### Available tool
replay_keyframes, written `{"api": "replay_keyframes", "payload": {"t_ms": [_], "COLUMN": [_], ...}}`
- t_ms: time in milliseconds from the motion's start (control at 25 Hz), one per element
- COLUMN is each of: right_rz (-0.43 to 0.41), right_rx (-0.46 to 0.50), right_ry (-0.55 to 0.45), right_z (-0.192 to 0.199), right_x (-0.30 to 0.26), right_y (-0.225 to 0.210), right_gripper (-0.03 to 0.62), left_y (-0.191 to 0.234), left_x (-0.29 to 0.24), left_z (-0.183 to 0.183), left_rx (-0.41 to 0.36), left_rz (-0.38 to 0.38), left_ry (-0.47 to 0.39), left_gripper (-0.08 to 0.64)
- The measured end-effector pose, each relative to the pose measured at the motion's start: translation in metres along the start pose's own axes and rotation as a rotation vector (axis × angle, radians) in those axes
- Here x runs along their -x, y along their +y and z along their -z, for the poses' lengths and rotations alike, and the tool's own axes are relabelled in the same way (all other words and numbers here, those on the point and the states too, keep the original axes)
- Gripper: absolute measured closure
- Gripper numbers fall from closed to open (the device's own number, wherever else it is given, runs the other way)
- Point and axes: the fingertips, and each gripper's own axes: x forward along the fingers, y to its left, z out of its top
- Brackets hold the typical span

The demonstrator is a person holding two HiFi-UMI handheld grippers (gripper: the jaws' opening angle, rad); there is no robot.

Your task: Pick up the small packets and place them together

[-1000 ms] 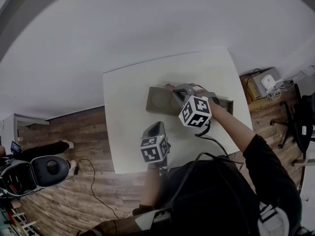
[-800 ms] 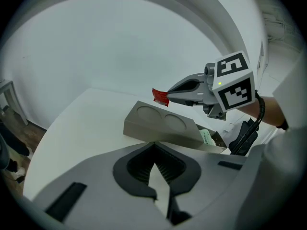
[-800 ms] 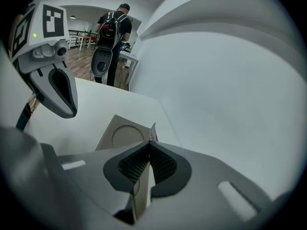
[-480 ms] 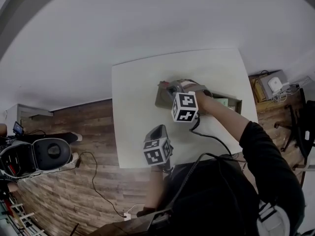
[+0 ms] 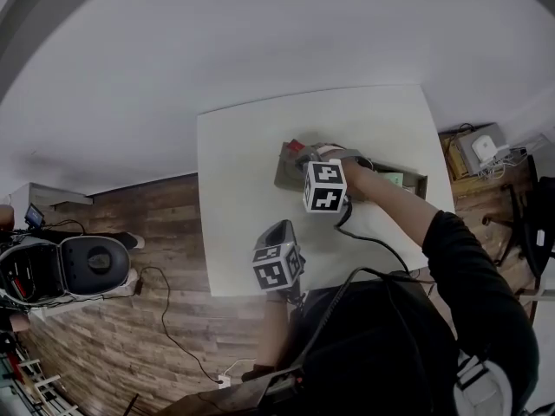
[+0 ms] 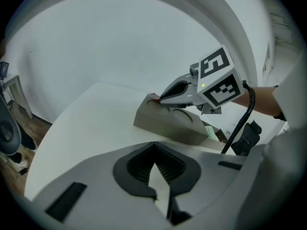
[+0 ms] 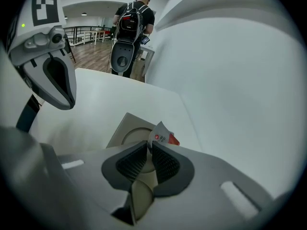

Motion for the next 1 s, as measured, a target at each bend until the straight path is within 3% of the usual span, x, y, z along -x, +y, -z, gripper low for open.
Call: {"api": "replay_keyframes", "payload": {"t_ms": [200, 360, 440, 600, 680, 880, 1000], "right_rz": [-0.065, -0.062, -0.023, 0.088, 0.128, 0.259, 0.237], "right_rx": [-0.027, -0.055, -0.142, -0.448, -0.564, -0.698, -0.775], "right_ry": [0.003, -0.037, -0.113, -0.338, -0.401, -0.391, -0.32], "right_z": [0.003, -0.004, -0.007, -0.002, 0.011, 0.086, 0.136], "right_x": [0.002, 0.006, 0.02, 0.084, 0.116, 0.171, 0.188], "right_y": [0.017, 0.013, -0.002, -0.035, -0.046, -0.063, -0.042], "right_gripper": [0.481, 0.468, 0.468, 0.488, 0.488, 0.497, 0.502], "left_y": [-0.004, 0.0, -0.001, -0.01, -0.012, -0.032, -0.047], "left_x": [0.004, 0.004, 0.001, 0.006, 0.009, -0.007, -0.015], "left_z": [0.005, 0.003, 0.0, 0.004, 0.005, -0.005, -0.008], "left_rx": [-0.018, -0.02, -0.024, -0.061, -0.083, -0.111, -0.144], "left_rz": [0.007, 0.007, 0.009, 0.011, 0.026, 0.087, 0.111], "left_ry": [0.004, 0.009, 0.008, 0.003, 0.005, 0.022, 0.036], "left_gripper": [0.563, 0.563, 0.563, 0.563, 0.563, 0.563, 0.563]}}
